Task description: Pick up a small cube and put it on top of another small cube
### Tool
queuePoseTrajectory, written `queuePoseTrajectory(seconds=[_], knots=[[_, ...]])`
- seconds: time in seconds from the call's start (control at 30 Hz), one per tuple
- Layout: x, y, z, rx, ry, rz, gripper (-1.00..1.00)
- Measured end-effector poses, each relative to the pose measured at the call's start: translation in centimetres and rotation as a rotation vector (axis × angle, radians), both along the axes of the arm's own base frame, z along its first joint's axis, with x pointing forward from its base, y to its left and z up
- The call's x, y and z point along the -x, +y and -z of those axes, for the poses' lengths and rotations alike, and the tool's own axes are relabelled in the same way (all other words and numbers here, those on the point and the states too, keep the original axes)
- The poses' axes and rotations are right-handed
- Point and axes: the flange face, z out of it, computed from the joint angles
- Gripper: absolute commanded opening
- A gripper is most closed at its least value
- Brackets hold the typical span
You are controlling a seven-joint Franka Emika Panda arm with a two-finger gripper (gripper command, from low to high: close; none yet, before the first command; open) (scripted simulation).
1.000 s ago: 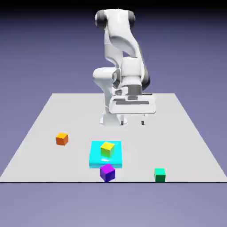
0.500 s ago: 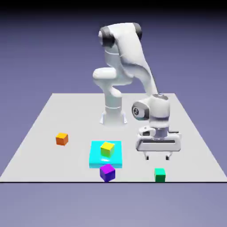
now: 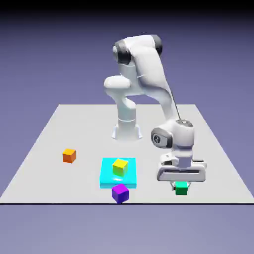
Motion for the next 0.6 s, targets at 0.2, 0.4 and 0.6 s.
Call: queuePoseTrajectory(seconds=[0.2, 0.4, 0.6], knots=[[1.8, -8.6, -4.4, 0.054, -0.008, 0.134, -1.00], [5.4, -16.9, -8.1, 0.053, -0.007, 0.295, -1.00], [10.7, -22.3, -10.6, -0.007, -0.001, 0.424, -1.00]])
